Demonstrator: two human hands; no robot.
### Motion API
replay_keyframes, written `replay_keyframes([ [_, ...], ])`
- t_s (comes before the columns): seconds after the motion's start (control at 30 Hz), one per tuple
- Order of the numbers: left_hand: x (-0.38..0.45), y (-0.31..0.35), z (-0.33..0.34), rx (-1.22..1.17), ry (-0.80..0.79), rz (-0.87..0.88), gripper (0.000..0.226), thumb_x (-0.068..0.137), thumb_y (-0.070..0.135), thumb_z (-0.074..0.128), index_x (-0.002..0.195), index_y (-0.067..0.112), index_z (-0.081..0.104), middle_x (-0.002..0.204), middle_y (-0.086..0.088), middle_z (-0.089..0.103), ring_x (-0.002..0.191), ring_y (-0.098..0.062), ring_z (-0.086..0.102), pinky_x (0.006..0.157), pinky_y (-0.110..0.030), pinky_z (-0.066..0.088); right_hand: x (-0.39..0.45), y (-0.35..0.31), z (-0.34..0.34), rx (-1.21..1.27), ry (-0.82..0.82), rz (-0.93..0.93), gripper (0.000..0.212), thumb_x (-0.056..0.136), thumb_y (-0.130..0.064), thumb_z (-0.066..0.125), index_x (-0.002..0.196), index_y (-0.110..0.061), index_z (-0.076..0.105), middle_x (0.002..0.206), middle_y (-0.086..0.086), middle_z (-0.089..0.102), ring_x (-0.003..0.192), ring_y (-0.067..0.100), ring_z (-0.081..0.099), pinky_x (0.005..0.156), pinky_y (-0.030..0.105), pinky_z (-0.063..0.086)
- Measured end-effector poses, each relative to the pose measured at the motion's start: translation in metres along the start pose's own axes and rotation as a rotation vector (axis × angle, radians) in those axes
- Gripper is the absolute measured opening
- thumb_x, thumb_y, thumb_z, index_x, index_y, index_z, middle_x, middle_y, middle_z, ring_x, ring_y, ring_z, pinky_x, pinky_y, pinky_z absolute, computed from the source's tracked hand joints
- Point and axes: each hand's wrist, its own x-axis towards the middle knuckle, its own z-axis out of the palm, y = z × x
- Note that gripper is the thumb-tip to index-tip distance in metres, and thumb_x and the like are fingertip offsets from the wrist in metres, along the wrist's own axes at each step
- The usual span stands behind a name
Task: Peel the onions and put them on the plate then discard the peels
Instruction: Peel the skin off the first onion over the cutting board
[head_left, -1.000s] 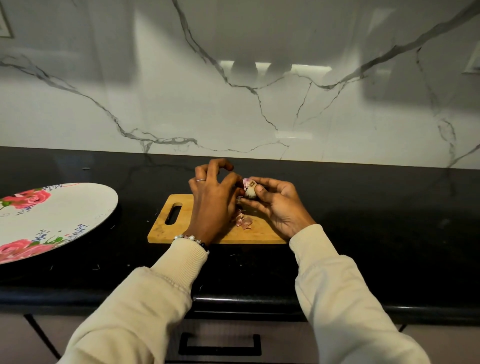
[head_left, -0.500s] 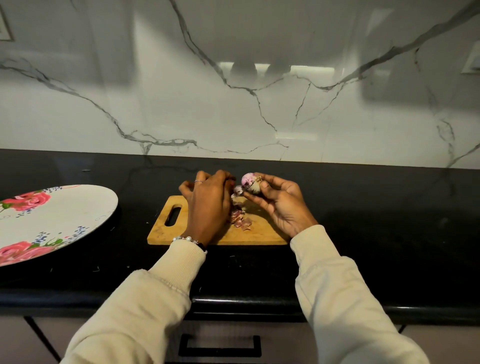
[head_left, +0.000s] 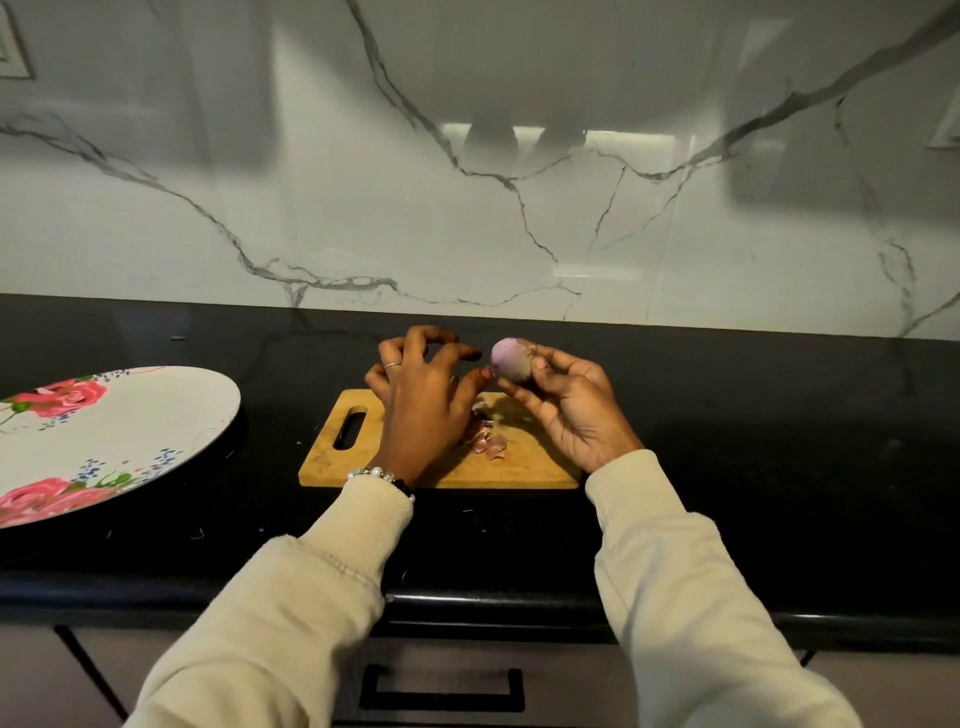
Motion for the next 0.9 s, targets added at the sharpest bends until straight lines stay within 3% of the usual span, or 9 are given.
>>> replay_keyframes([
  [0.1,-0.0016,0.0005,-0.0012,-0.032,-0.042,0.018,0.021,0.091,0.042,0.063,0.107,0.031,0.071,0.139,0.005,0.041,0.128,-0.023,0.025,0.097,-0.040,0.017,-0.0005,-0.0004,0.0001,-0.016,0.013,0.026,0.023,0.100,0.006,0.042,0.107,0.003,0.064,0.109,0.024,0.065,0.093,0.031,0.069,0.066,0.032,0.061],
  [0.23,-0.0022,-0.0004,0.0000,-0.024,0.049,-0.017,0.014,0.090,0.036,0.065,0.090,0.026,0.074,0.135,0.005,0.044,0.126,-0.021,0.026,0.094,-0.036,0.014,-0.0014,-0.0018,0.0003,-0.071,0.021,0.017,0.024,0.099,0.005,0.044,0.102,-0.002,0.067,0.109,0.019,0.066,0.097,0.027,0.065,0.065,0.028,0.060],
  [0.33,-0.0008,-0.0022,-0.0005,-0.019,0.079,-0.104,0.015,0.090,0.038,0.065,0.095,0.028,0.075,0.134,0.006,0.044,0.127,-0.021,0.025,0.098,-0.041,0.019,-0.0005,-0.0031,-0.0003,-0.009,0.056,-0.015,0.023,0.099,0.006,0.044,0.099,-0.002,0.065,0.106,0.018,0.064,0.096,0.027,0.063,0.061,0.027,0.060],
  [0.47,-0.0027,-0.0013,-0.0011,0.023,0.024,-0.025,0.029,0.087,0.037,0.069,0.115,0.036,0.069,0.135,0.007,0.043,0.127,-0.022,0.025,0.100,-0.042,0.017,0.0008,-0.0027,-0.0026,-0.026,0.061,-0.023,0.023,0.098,0.008,0.045,0.102,-0.001,0.066,0.113,0.021,0.063,0.098,0.028,0.064,0.062,0.026,0.059],
  [0.53,-0.0024,0.0000,-0.0032,0.030,0.045,-0.005,0.029,0.085,0.037,0.070,0.114,0.034,0.069,0.132,0.004,0.047,0.125,-0.025,0.029,0.099,-0.045,0.018,0.0004,-0.0025,-0.0027,-0.031,0.041,-0.029,0.025,0.097,0.009,0.044,0.105,-0.001,0.066,0.117,0.021,0.063,0.098,0.029,0.066,0.065,0.027,0.060],
  [0.6,-0.0021,0.0003,-0.0061,-0.004,0.129,0.016,0.019,0.086,0.027,0.070,0.104,0.030,0.072,0.124,0.001,0.053,0.122,-0.029,0.034,0.095,-0.046,0.020,-0.0002,-0.0029,-0.0022,-0.038,0.021,-0.041,0.027,0.097,0.010,0.043,0.108,-0.002,0.065,0.118,0.021,0.062,0.098,0.030,0.066,0.067,0.029,0.061],
  [0.7,-0.0025,0.0011,-0.0051,-0.050,0.174,0.047,0.033,0.081,0.006,0.066,0.104,0.029,0.072,0.117,-0.002,0.056,0.118,-0.032,0.039,0.091,-0.043,0.019,-0.0002,-0.0023,-0.0013,-0.039,-0.005,-0.032,0.031,0.098,0.012,0.041,0.112,-0.003,0.064,0.119,0.020,0.061,0.101,0.031,0.066,0.071,0.032,0.062],
  [0.9,-0.0009,0.0020,-0.0006,-0.133,0.122,0.145,0.020,0.085,0.034,0.063,0.102,0.027,0.071,0.112,0.000,0.059,0.114,-0.025,0.040,0.086,-0.040,0.021,0.0000,0.0012,-0.0015,-0.066,-0.057,0.032,0.027,0.096,0.011,0.045,0.111,0.000,0.065,0.111,0.020,0.068,0.094,0.028,0.072,0.073,0.034,0.062],
])
